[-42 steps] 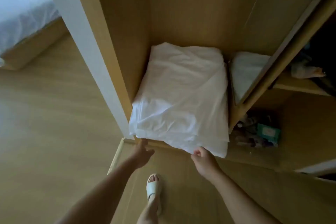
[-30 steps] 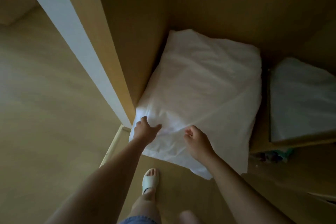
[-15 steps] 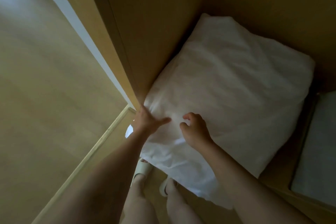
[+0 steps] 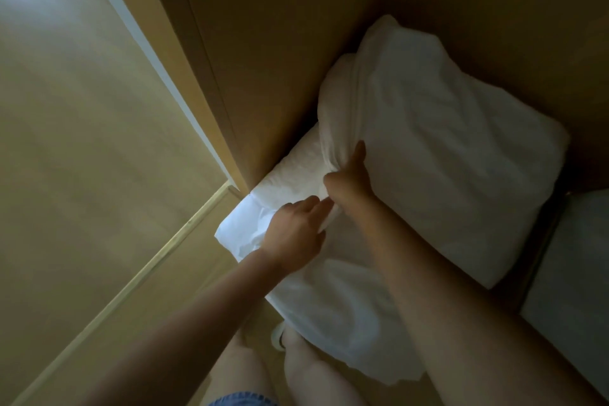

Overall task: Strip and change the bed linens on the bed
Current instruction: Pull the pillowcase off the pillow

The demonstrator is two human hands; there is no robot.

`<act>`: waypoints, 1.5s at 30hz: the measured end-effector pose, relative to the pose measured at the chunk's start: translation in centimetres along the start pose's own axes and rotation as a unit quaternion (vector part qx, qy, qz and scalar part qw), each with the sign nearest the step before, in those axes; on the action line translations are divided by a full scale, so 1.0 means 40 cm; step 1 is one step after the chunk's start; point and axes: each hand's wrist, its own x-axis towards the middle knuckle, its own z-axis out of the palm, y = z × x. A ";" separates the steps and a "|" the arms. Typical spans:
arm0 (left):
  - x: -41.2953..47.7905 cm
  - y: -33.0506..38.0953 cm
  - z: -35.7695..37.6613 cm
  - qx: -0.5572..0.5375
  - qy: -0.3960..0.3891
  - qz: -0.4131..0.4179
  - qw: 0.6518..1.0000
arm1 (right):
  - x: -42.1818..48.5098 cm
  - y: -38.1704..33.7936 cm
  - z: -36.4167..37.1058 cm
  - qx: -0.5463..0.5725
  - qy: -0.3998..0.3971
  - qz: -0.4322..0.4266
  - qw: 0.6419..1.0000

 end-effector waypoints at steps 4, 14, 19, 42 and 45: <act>0.051 -0.007 -0.033 -0.245 -0.064 -0.161 0.954 | -0.009 0.020 -0.042 -0.038 -0.011 -0.054 0.998; 0.357 0.063 0.009 -0.525 -0.156 -0.369 0.751 | -0.103 0.091 -0.099 0.021 0.028 -0.084 0.996; 0.358 0.091 0.092 -0.231 -0.175 -0.274 0.917 | -0.105 0.152 -0.136 0.150 -0.009 0.004 0.989; 0.246 -0.073 0.041 -0.494 -0.161 -0.249 0.817 | 0.066 0.039 -0.067 0.238 0.208 0.052 0.947; 0.259 -0.126 0.075 -0.330 -0.080 -0.230 0.912 | 0.077 0.053 -0.065 0.217 0.216 0.043 0.951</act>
